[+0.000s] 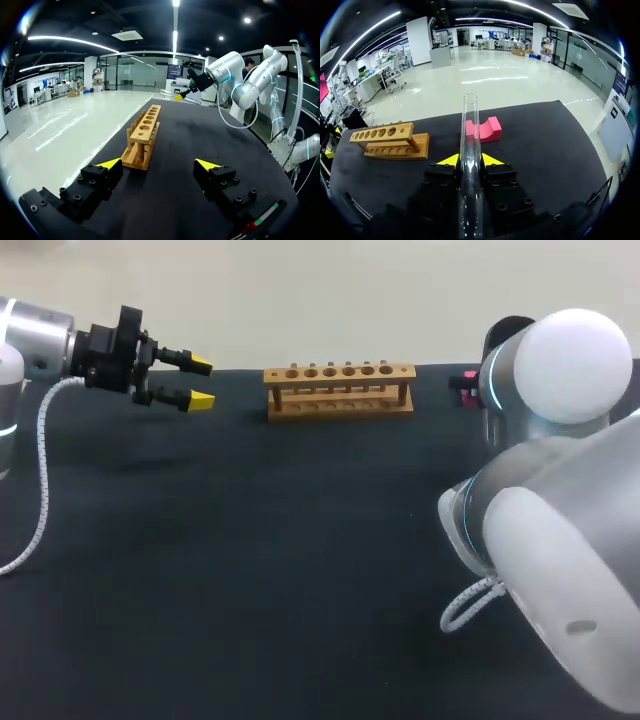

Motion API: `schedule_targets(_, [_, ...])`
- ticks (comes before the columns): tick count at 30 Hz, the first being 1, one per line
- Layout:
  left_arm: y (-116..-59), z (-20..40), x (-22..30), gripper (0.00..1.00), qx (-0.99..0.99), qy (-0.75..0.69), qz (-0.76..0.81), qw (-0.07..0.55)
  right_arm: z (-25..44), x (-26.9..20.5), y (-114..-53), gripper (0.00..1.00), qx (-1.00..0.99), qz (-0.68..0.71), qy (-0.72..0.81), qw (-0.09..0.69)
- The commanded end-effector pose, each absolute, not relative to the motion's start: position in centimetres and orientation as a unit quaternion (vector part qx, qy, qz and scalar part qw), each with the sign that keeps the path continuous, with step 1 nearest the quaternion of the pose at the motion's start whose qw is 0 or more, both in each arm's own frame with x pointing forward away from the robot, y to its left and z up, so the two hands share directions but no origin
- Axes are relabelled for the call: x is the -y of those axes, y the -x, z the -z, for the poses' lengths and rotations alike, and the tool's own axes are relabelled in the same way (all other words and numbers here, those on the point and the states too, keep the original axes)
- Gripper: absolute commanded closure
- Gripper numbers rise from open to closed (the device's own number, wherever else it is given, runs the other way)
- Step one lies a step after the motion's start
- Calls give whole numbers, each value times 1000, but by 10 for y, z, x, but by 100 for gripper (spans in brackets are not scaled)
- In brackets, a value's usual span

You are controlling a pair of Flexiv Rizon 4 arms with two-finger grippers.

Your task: Grasp the test tube, adjust it, and insert it.

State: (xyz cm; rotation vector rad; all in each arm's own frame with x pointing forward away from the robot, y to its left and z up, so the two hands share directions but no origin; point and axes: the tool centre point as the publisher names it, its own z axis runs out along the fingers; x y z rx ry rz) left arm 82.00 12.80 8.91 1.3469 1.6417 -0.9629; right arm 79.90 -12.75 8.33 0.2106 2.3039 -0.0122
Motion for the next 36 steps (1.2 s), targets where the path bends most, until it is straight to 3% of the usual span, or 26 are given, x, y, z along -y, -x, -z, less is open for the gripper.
schedule_targets(1, [-820, -88, -129, 0, -646, -532, 380, 395, -85, 126, -799, 100, -912, 11, -86, 402])
schedule_targets(18, [-820, -88, -129, 0, -646, -532, 380, 395, -85, 126, -799, 100, -912, 11, -86, 402])
schedule_targets(36, [-820, -88, -129, 0, -646, -532, 380, 395, -116, 50, -778, 100, -903, 19, -84, 421])
